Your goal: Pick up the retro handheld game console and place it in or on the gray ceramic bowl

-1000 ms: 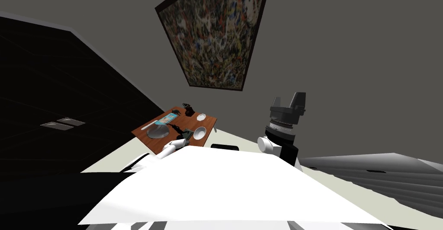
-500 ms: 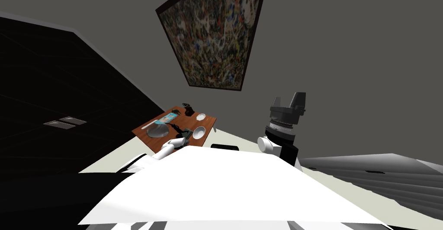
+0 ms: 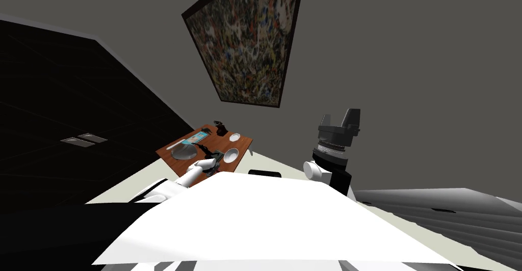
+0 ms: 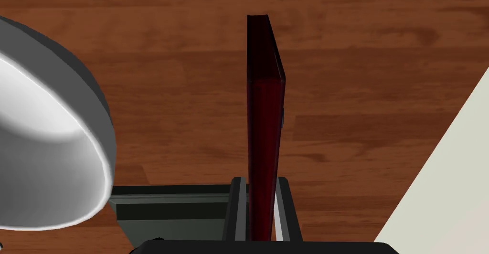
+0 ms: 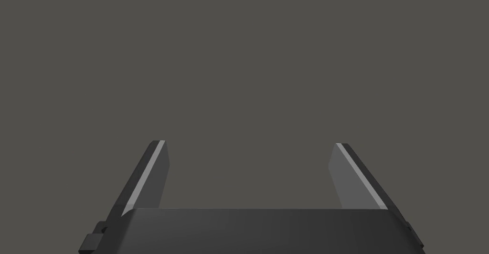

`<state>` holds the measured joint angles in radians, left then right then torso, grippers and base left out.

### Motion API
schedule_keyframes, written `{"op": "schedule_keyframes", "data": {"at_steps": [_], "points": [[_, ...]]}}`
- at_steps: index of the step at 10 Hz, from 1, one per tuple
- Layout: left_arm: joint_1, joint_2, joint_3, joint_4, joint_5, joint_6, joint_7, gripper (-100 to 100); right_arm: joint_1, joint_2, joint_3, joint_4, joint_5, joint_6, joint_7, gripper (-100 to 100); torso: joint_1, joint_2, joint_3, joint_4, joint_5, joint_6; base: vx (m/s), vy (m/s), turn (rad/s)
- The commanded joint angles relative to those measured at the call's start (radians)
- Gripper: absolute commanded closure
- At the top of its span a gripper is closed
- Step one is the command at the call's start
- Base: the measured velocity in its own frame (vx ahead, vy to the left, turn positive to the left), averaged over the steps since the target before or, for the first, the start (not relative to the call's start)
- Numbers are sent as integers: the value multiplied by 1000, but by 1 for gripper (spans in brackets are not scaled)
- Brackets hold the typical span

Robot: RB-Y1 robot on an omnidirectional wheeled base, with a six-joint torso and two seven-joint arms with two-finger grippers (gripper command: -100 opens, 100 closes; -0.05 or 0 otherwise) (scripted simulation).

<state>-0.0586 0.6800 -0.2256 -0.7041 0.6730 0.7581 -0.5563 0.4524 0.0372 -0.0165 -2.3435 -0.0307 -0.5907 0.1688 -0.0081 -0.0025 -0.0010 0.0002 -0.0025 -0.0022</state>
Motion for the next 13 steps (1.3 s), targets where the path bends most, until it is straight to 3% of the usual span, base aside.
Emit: {"op": "schedule_keyframes", "data": {"at_steps": [1,6,10,11,13], "points": [[-5,24,0,-17,9,35,-2,100,0,0,0,0,0,0,0,0,0,0,0,0,0,0,23,-108,51],[-30,96,3,-66,51,120,-12,100,0,0,0,0,0,0,0,0,1,-2,-1,0,0,0,35,-86,36],[-64,176,4,-118,108,191,-24,100,0,0,0,0,0,0,0,0,0,-4,-2,1,0,2,71,-112,31],[-64,176,4,-118,108,191,-24,100,0,0,0,0,0,0,0,0,1,-4,-2,1,0,2,45,-51,-5],[-69,216,1,-141,159,213,-46,100,0,0,0,0,0,0,0,0,4,-2,0,1,1,2,78,-47,-22]]}}
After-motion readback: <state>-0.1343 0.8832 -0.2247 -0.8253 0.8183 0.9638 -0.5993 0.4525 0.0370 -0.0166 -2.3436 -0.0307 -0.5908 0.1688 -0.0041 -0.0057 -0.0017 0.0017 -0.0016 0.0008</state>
